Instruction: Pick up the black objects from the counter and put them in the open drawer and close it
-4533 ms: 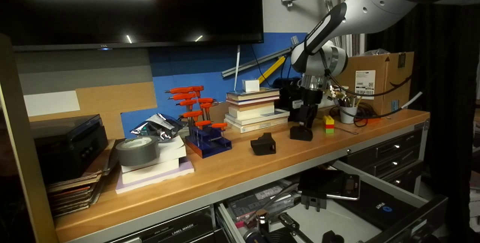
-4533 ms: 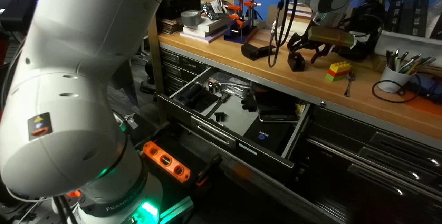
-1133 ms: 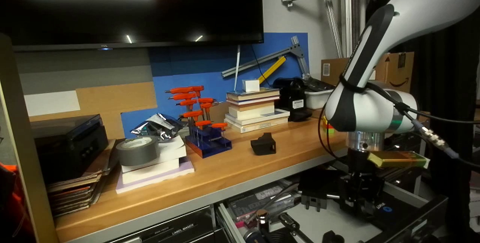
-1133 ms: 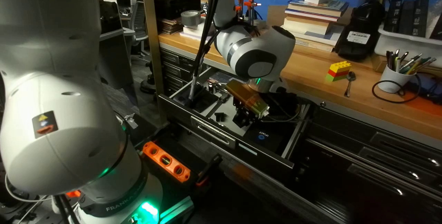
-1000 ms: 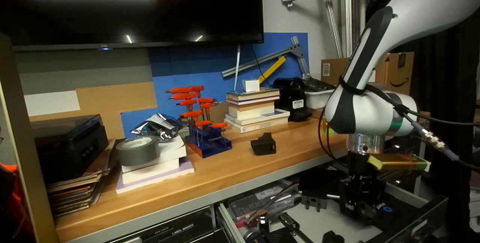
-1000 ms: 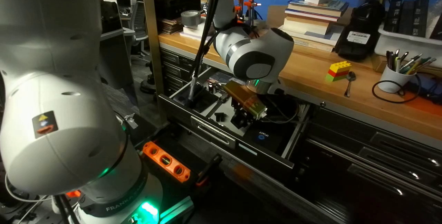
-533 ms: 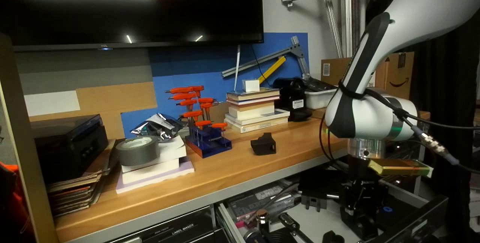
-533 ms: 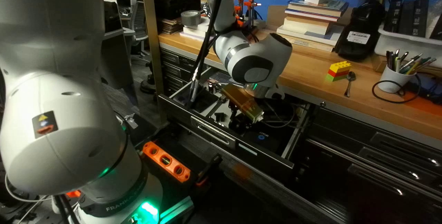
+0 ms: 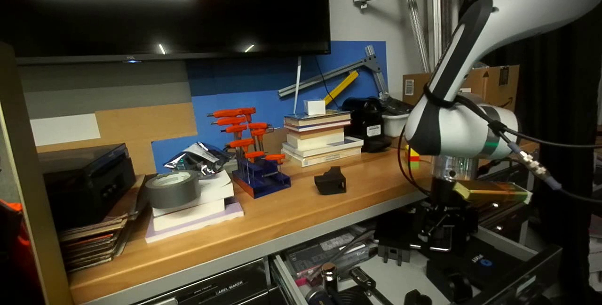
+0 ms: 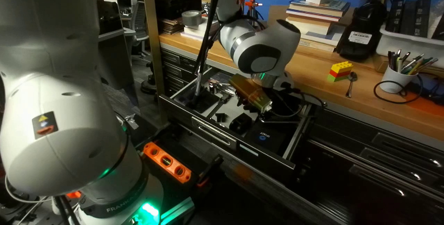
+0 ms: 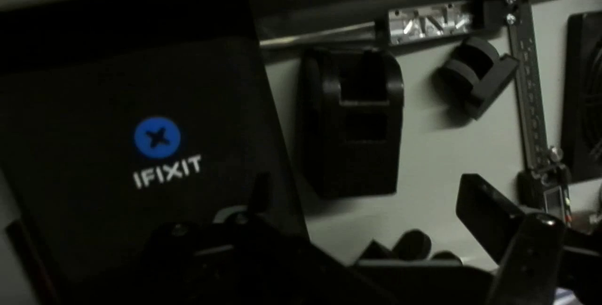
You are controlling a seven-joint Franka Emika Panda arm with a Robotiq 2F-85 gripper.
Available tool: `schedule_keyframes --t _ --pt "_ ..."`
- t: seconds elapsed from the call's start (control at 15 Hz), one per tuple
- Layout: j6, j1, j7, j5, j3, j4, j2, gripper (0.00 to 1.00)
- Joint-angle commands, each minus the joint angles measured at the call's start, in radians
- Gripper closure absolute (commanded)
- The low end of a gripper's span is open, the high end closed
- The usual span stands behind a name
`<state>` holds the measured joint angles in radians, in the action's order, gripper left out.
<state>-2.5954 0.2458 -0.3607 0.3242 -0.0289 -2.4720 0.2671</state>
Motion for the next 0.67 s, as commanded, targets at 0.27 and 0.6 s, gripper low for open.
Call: schedule_keyframes --t 0.27,0.6 --pt "0.231 -0.068 0.096 -0.038 0.032 0.161 -0.181 0.0" --pt "0.379 -0.131 0.121 -0.037 0.024 0.277 -0.191 0.0"
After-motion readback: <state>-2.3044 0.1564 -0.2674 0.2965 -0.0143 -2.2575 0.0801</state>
